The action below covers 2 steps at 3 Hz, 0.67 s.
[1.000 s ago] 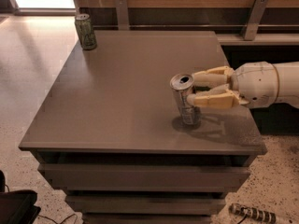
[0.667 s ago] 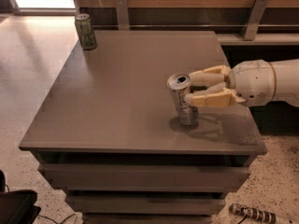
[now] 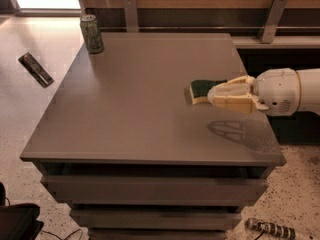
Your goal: Move redbull can near green can
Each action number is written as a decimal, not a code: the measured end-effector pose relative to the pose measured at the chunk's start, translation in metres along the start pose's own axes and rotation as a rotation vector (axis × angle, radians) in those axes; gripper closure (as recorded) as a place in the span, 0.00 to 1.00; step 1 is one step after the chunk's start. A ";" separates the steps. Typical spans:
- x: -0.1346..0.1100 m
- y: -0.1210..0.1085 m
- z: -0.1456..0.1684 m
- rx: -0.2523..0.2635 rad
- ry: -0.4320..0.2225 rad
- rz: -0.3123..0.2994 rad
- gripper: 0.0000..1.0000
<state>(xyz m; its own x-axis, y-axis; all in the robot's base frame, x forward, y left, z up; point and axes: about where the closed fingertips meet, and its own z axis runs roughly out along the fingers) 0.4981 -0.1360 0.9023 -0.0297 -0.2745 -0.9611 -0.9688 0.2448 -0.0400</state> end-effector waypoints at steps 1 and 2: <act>0.000 0.000 0.000 0.000 0.000 0.000 1.00; -0.001 0.001 0.002 -0.005 0.000 -0.002 0.81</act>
Offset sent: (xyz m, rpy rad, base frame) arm 0.0000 0.0001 0.0000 0.0000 0.0000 0.0002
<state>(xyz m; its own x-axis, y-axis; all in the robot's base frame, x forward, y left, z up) 0.4980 -0.1332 0.9030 -0.0275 -0.2748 -0.9611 -0.9700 0.2397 -0.0408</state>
